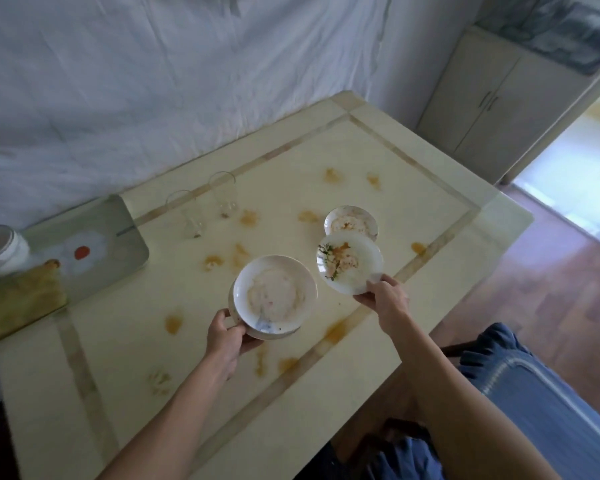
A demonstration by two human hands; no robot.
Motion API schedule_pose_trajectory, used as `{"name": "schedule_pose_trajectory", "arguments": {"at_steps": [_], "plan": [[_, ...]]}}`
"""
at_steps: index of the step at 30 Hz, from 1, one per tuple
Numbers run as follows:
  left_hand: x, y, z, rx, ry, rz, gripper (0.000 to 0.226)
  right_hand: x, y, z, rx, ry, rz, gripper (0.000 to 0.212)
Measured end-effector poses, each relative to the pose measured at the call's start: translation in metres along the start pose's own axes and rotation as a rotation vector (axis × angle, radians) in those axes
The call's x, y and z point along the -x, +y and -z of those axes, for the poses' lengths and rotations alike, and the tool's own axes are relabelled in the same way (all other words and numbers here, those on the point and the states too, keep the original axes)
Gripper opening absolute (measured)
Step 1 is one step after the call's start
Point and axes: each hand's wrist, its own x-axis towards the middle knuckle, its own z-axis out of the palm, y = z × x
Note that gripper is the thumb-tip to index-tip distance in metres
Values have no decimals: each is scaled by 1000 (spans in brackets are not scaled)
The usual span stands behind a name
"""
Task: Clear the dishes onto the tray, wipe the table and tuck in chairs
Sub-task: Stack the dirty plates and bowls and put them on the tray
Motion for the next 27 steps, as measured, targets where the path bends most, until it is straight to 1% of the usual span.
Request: {"name": "schedule_pose_trajectory", "arguments": {"at_steps": [2, 5, 9, 12, 15, 17, 20, 22, 24, 27], "plan": [[6, 6, -3, 3, -13, -22, 31, 14, -10, -11, 39, -76, 15, 32], [15, 15, -12, 23, -50, -53, 28, 37, -11, -30, 189, -125, 41, 31], [23, 26, -22, 36, -128, -80, 28, 57, -6, -43, 290, -121, 67, 28], [19, 32, -29, 24, -134, -81, 28, 60, -12, -47, 387, -89, 114, 31], [9, 34, -39, 17, -119, -79, 26, 50, -19, -49, 560, -60, 237, 42], [-2, 34, -52, 29, -115, -74, 27, 33, -28, -49, 695, -87, 346, 46], [-19, 36, -71, 49, -105, -66, 28, 5, -36, -47, 871, -151, 491, 44], [-32, 38, -87, 71, -81, -60, 29, -15, -40, -49, 966, -181, 558, 39], [-42, 39, -102, 87, -60, -50, 27, -39, -48, -50, 960, -161, 571, 35], [-58, 39, -119, 122, -31, -25, 29, -89, -67, -47, 815, -16, 422, 31]]}}
